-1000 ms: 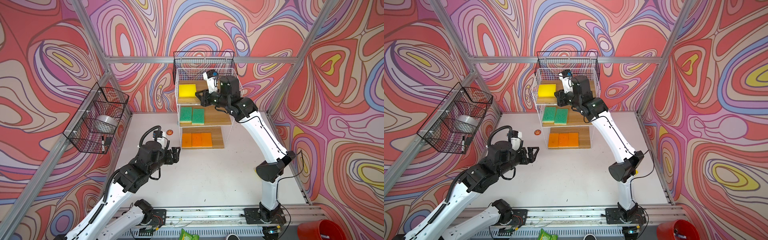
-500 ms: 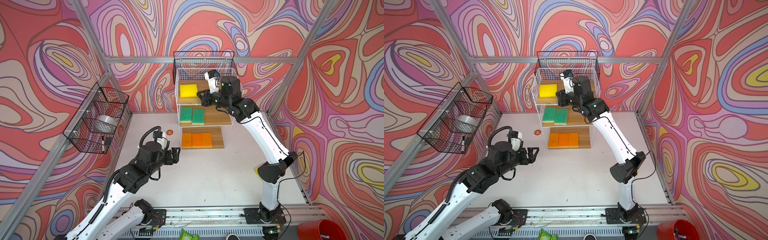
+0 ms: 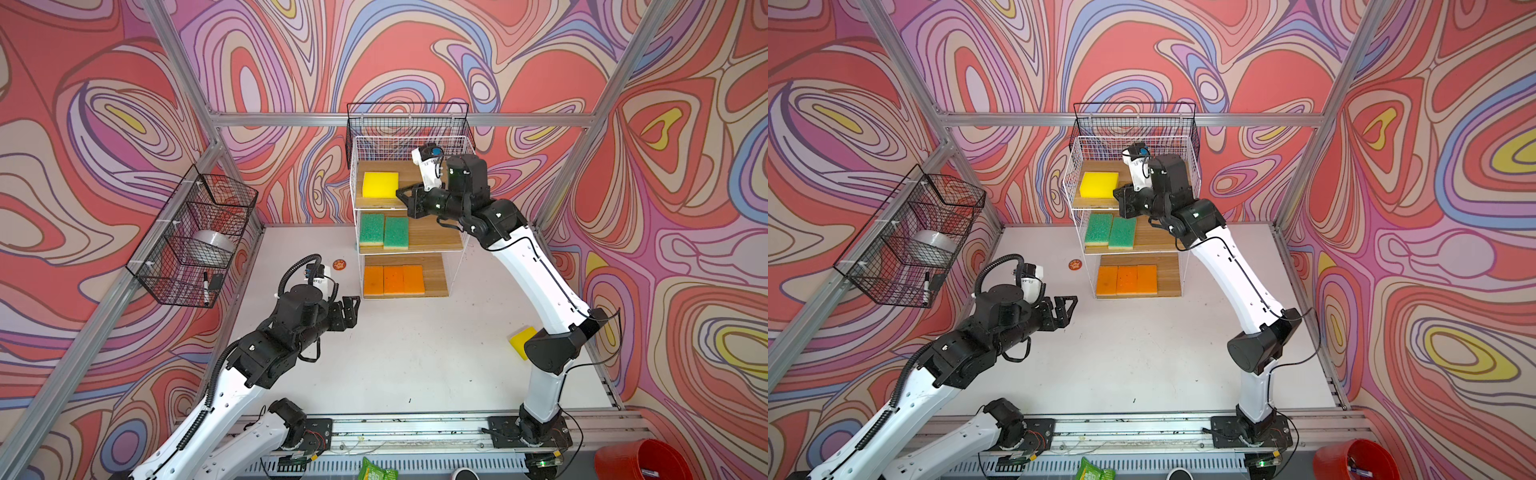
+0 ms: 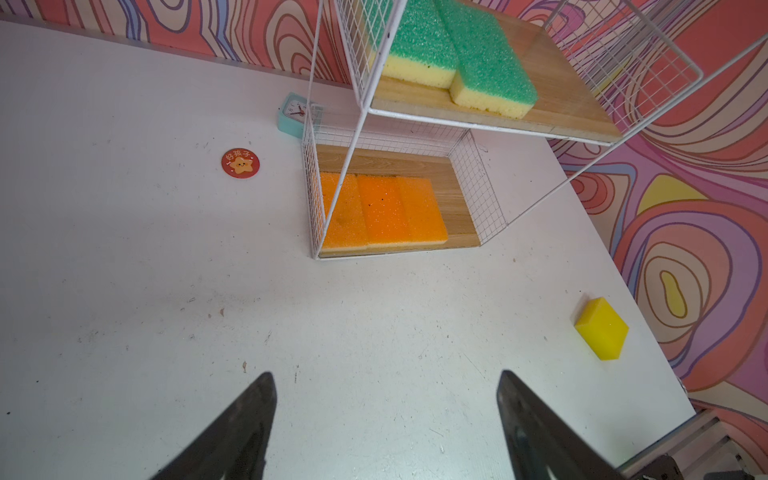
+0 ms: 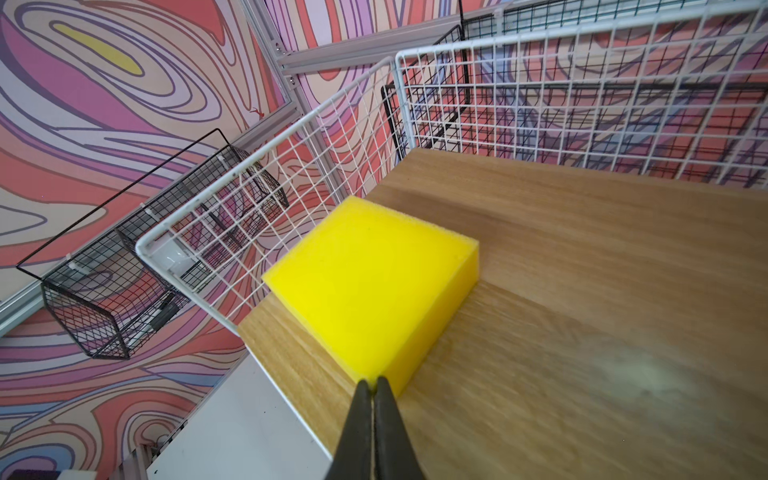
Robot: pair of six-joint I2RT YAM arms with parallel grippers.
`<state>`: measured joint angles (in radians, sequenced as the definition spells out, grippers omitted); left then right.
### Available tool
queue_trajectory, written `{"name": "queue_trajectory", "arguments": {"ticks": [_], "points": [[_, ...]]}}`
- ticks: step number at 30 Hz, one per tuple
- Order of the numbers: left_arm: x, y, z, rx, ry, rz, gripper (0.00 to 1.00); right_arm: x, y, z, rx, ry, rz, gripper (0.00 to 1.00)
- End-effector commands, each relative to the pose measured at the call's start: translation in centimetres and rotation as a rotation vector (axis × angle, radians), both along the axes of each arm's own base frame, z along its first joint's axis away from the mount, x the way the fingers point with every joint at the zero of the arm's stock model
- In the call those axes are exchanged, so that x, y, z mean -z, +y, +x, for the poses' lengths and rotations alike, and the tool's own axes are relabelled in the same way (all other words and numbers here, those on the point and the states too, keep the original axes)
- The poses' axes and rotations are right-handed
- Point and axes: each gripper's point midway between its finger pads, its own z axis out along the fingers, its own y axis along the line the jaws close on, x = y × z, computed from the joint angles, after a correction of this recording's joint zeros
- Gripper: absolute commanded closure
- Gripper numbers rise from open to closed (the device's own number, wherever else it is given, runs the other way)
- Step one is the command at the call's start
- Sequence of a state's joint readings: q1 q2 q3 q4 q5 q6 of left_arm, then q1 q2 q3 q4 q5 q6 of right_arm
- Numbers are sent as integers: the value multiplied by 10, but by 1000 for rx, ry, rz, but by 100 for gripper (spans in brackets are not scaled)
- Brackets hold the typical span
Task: Place and organize the cleaning sponges onto the shelf
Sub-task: 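Push the yellow sponge with right gripper to square it on the tier, then withdraw right gripper from shelf and move over the remaining yellow sponge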
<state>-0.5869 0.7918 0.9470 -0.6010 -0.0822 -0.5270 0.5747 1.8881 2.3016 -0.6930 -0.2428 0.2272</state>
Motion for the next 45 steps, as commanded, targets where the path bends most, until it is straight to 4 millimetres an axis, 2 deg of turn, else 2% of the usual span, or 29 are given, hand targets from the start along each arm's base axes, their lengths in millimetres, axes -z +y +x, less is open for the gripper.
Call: {"name": "queue_trajectory", "arguments": {"ticks": [1,7,14,22,26,30,32,33,36,42,45], "points": [[-2,4,-1,-12,-10,-4,16,-9,2,-10,-49,-13,26,100],[0,5,-3,-13,-8,-1,16,-7,9,-10,-79,-12,32,100],[-1,6,-2,-17,-11,3,16,-15,4,-16,-76,-45,31,100],[2,5,0,-15,-7,7,16,-8,5,-24,-123,-49,10,100],[1,5,0,-14,-8,6,15,-9,3,-21,-111,-53,16,100],[2,6,-1,-13,-9,15,15,-17,-3,-26,-104,-67,30,77],[4,5,-1,-3,-9,24,15,-17,-4,-29,-107,-61,28,70],[5,4,-1,3,-11,28,15,-28,-10,-37,-100,-78,34,67],[7,2,1,16,-6,38,12,-28,-13,-48,-70,-89,-12,57],[7,-5,7,31,-11,29,10,-22,-34,-75,-11,-55,-30,54],[16,-11,9,47,6,23,8,-6,-52,-94,35,1,-46,53]]}}
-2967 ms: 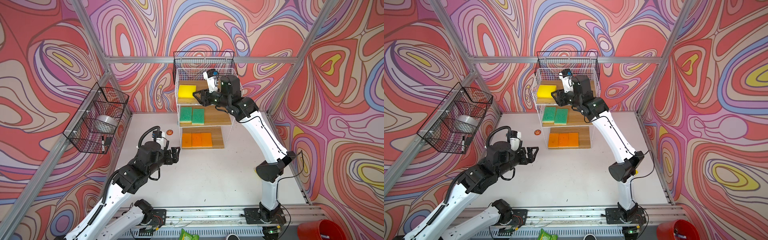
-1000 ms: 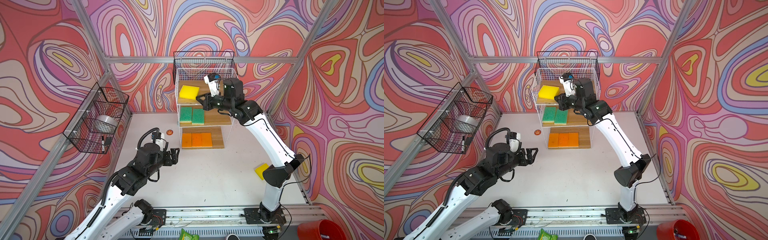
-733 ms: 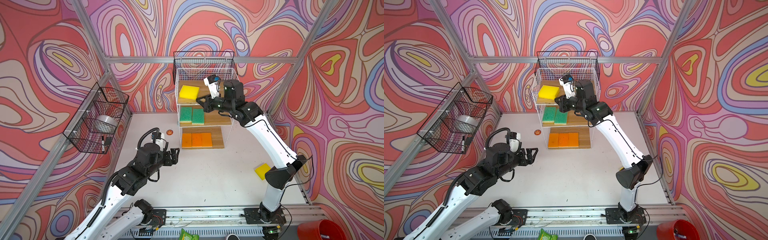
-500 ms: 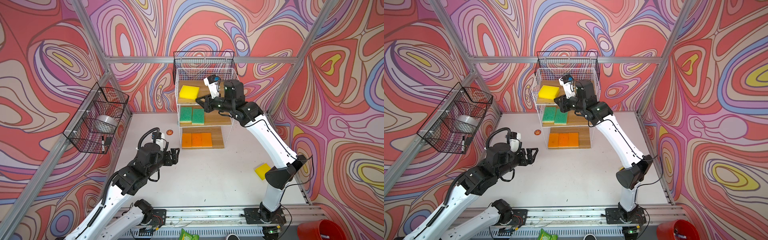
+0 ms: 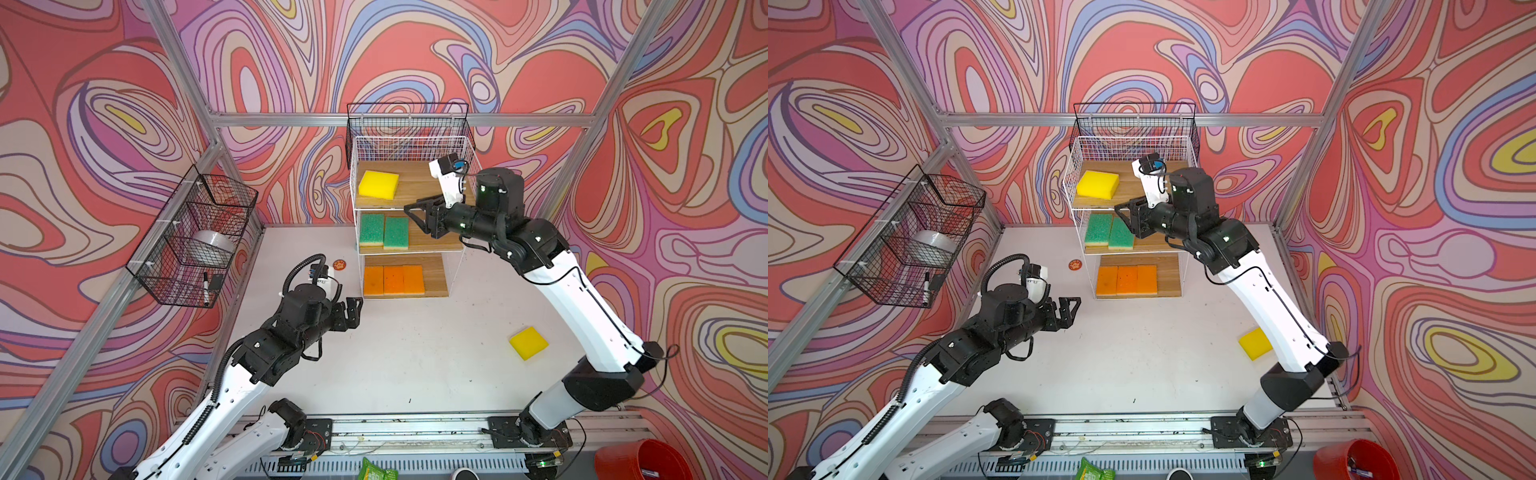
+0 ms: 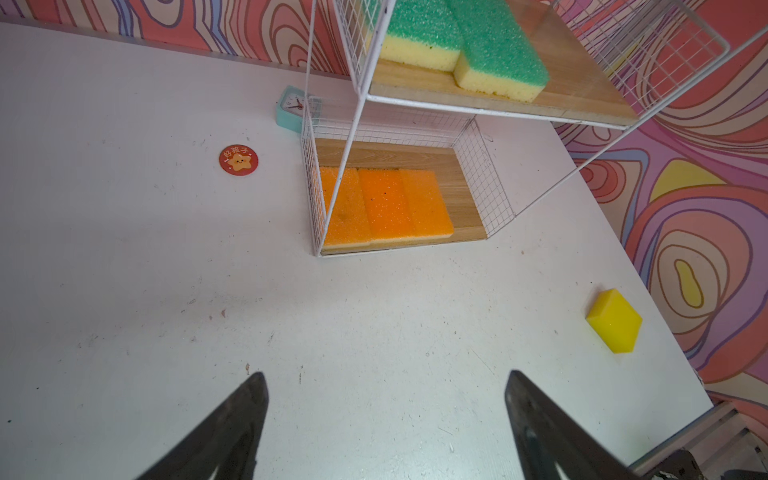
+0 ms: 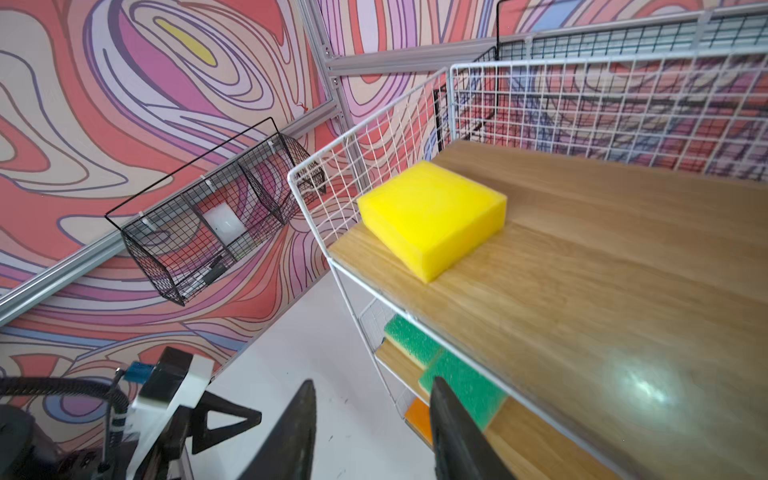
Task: Place and organize the cleaning sponges onto the shelf
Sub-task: 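Withdraw right gripper from shelf and move over the remaining yellow sponge, then close right gripper on the yellow sponge on the table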
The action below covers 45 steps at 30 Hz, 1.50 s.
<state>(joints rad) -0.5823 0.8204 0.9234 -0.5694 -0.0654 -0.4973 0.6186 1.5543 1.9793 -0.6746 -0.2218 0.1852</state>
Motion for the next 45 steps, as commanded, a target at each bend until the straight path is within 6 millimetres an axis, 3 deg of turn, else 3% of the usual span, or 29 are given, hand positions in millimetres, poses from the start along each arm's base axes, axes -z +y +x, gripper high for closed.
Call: {"name": "queue_trajectory", "arguments": {"ticks": [1,8,13,16,21,26,31,35,45], "points": [[9,-5,5,16,0,0,7,26,-26,-17,92,87,-38,53],[56,-17,9,11,67,-49,0,109,-88,-54,322,350,-132,53],[103,-28,6,11,129,-62,0,194,-144,-72,547,567,-274,53],[123,-33,4,16,154,-84,0,239,-176,-75,623,709,-262,53],[163,-38,-5,29,210,-98,0,300,-248,-67,821,852,-210,50],[183,-43,-11,53,241,-115,1,338,-289,-67,969,916,-259,45],[198,-43,-16,64,258,-120,2,366,-311,-77,1050,982,-278,35],[207,-47,-19,86,280,-126,2,374,-316,-79,1082,1015,-260,30],[213,-54,-21,112,306,-137,2,428,-317,-81,1116,1145,-209,35]]}}
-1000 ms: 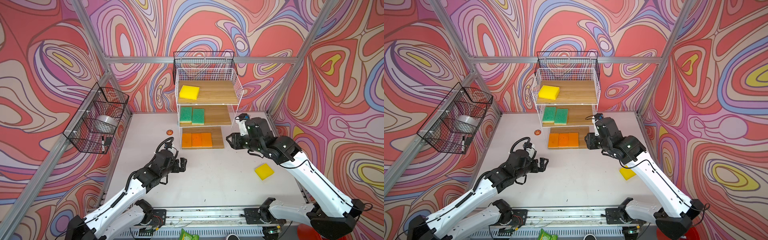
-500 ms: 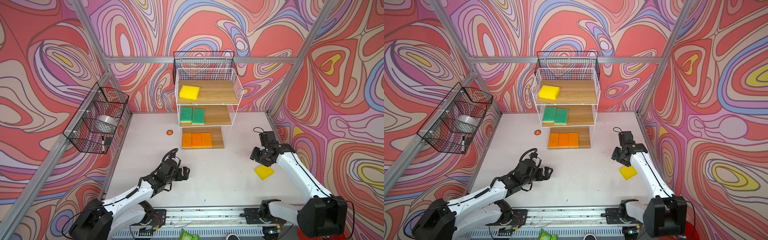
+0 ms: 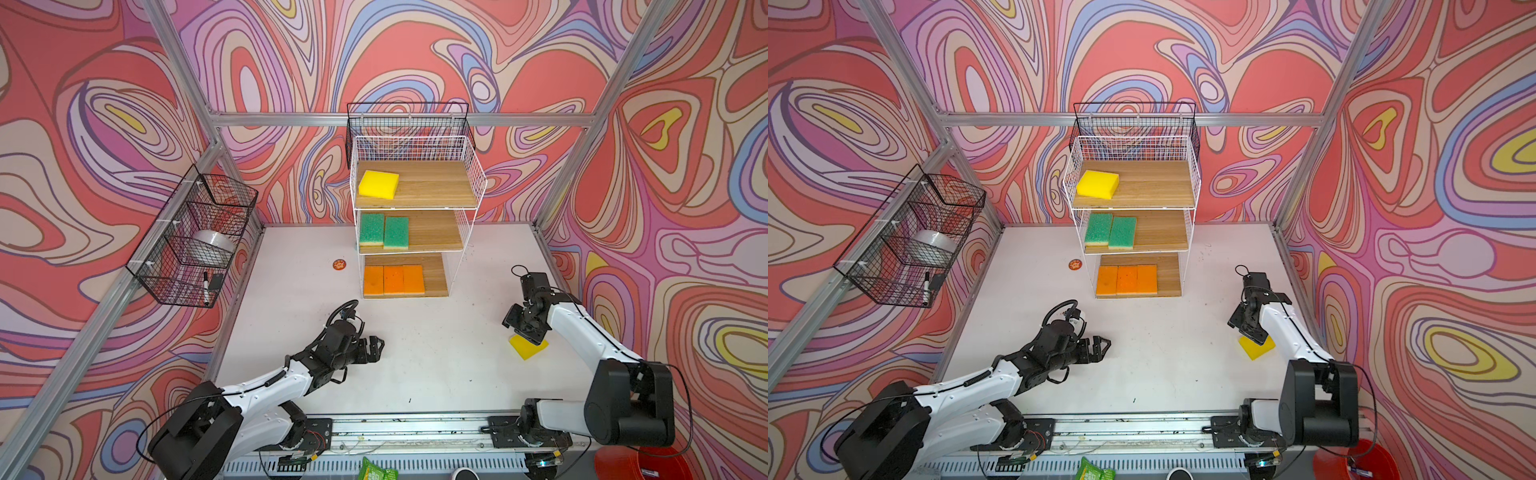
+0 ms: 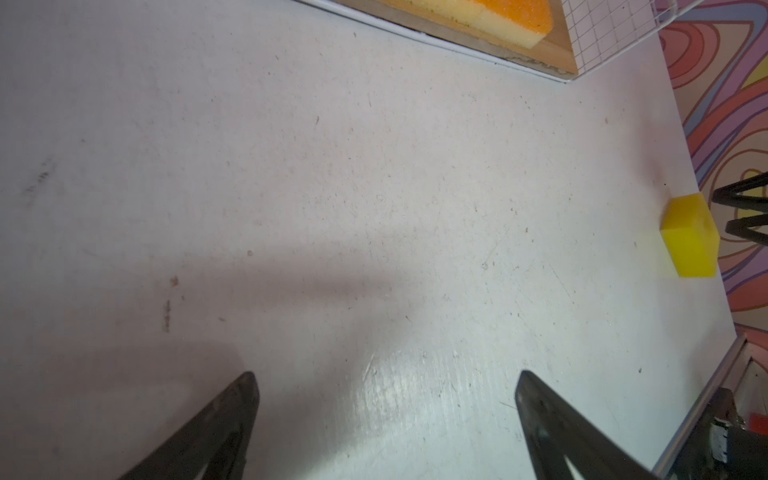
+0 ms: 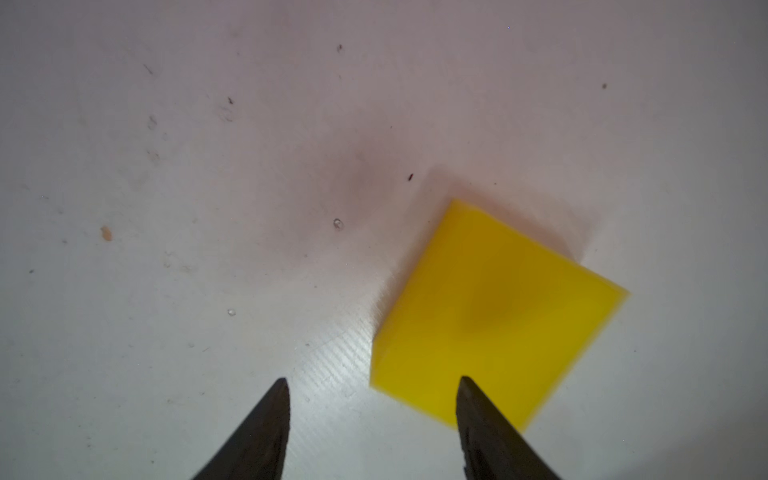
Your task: Place and organize the cleaning sponges onto the shelf
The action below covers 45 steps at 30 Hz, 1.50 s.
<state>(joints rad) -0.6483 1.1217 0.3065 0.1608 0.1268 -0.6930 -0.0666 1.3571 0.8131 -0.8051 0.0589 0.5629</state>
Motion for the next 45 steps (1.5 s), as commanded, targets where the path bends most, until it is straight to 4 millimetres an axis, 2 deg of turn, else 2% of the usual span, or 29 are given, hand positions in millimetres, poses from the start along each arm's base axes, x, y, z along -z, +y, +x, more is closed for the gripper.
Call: {"name": "queue_trajectory", "arguments": {"ticks": [1,4,6,10,14,19,24,27,30,35,38,39,42,43,45], "points": [[0,-4,-1,8,0,-21,3,18,2,5,34,-4,26,35],[1,-2,-2,3,-1,-20,3,33,5,4,42,17,50,41],[1,-2,-2,2,0,-20,3,39,7,4,42,27,59,49],[0,0,-3,0,-2,-14,3,43,9,5,37,25,69,71],[-2,0,-3,-2,-2,-13,3,43,12,6,22,15,87,100],[-5,4,-4,-9,3,-11,3,26,25,10,-20,-59,141,100],[-8,10,-4,-29,16,-30,2,-10,62,7,-148,-165,184,100],[-7,17,-4,-46,21,-17,2,-30,103,4,-243,-250,231,100],[-8,23,-4,-62,26,-9,2,-37,150,-3,-353,-305,236,100],[-7,32,-8,-85,35,6,3,-32,221,-13,-493,-320,253,100],[-9,35,-9,-101,38,7,3,-25,259,-12,-571,-298,241,99],[-10,35,-10,-105,38,3,3,-22,272,-11,-594,-288,246,93],[-12,38,-11,-117,43,1,3,-17,298,-6,-643,-273,286,66],[-14,38,-12,-120,42,0,3,-16,303,-4,-653,-272,295,57],[-16,41,-13,-128,36,0,3,-18,310,-2,-677,-281,306,46]]}}
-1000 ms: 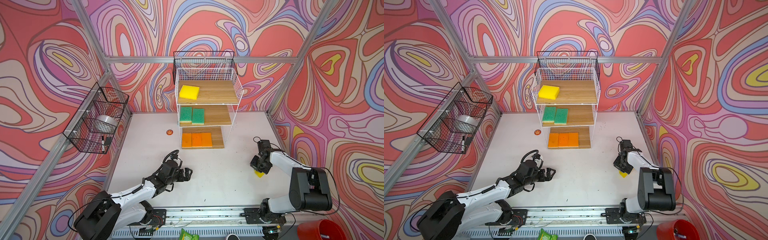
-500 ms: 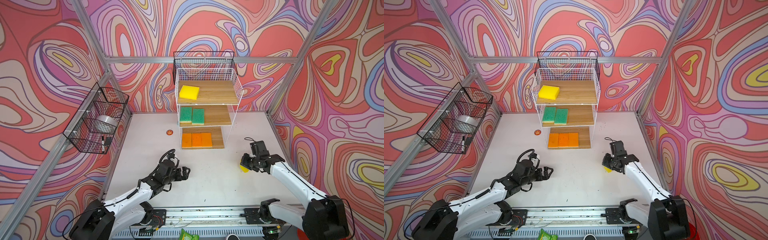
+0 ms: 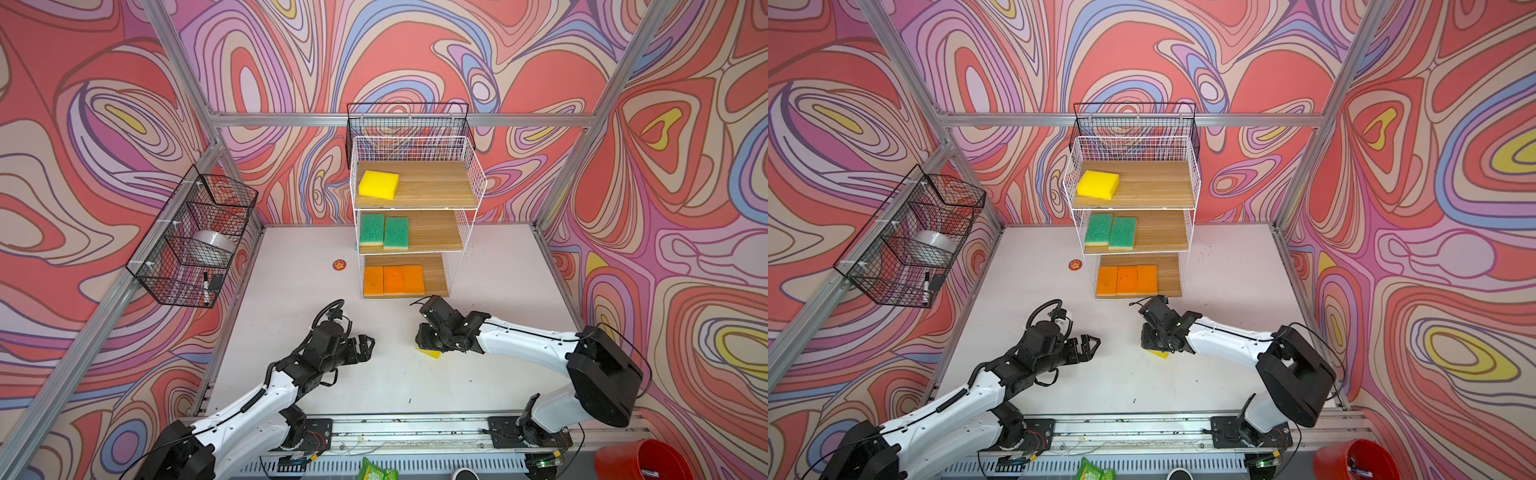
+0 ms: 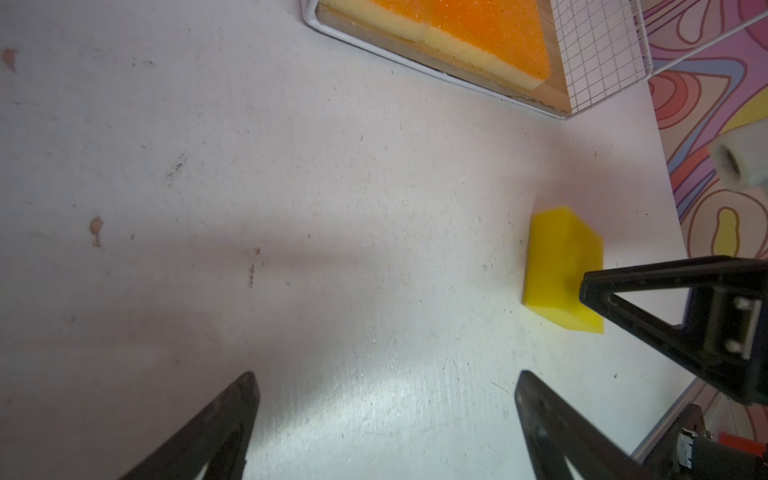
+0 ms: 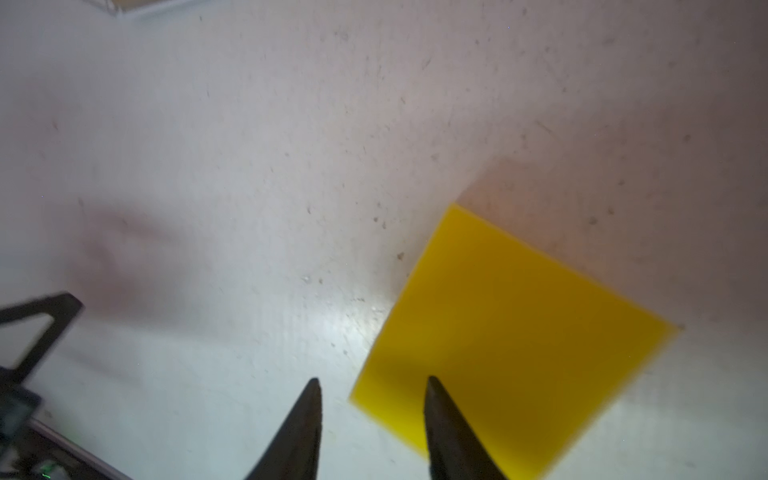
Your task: Place and organize the cleaning sponges onto the shelf
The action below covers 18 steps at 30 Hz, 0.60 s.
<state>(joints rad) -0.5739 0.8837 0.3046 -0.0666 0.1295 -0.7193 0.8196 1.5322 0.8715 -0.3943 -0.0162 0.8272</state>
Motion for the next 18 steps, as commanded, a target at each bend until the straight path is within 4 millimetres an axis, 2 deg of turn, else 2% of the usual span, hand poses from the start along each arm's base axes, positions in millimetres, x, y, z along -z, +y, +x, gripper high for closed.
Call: {"name": "queue_trajectory", "arguments": {"ticks": [1,3,5,9,14,18], "points": [[3,11,-5,-41,26,21,3,-17,19,12,-31,-56,61,42],[1,14,-6,-48,20,26,3,-26,20,13,-46,-76,74,37],[0,16,-6,-55,17,33,3,-36,19,11,-52,-93,86,36],[1,17,-4,-56,19,51,3,-48,3,2,-3,-87,91,42],[1,10,3,-43,27,56,3,-47,-30,-19,130,-55,107,48],[-1,3,8,-28,34,43,3,-37,-50,-35,205,-1,99,49]]}}
